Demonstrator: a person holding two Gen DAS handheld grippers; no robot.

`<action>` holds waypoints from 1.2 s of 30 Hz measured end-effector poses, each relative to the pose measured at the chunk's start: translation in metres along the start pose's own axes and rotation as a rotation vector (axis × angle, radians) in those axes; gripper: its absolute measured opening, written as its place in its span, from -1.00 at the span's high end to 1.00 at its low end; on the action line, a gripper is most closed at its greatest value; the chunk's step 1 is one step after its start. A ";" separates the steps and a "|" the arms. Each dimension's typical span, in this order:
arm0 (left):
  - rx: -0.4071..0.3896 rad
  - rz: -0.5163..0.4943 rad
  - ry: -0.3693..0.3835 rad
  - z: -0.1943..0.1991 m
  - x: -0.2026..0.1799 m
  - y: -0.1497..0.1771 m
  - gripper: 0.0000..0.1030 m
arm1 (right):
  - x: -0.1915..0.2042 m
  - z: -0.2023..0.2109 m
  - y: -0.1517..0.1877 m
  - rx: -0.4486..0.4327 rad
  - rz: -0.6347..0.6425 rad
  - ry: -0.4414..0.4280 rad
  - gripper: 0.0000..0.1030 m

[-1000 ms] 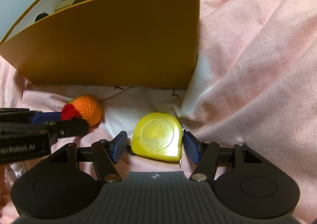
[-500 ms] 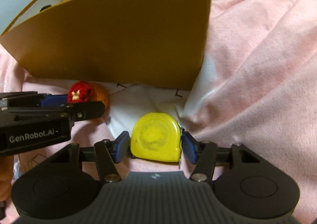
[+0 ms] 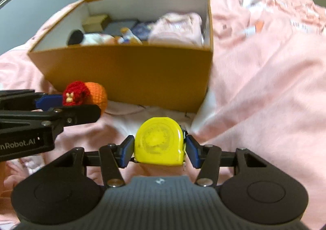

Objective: Organize objects
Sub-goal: 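Lift the flower ball and tape measure and carry both over the orange box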

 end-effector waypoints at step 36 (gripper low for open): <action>-0.039 0.174 -0.082 -0.038 0.053 -0.098 0.13 | 0.000 -0.067 -0.129 0.163 0.563 0.136 -0.09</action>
Point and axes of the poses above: each gripper's, at about its wrist camera, not at the fingertips, and z roughly against the way its jaws point, x to its left, y to its underside, the point moved 9 cm from there along -z, roughly the way its jaws point, and after that the axes turned 3 degrees about y, right-handed, at the moved point
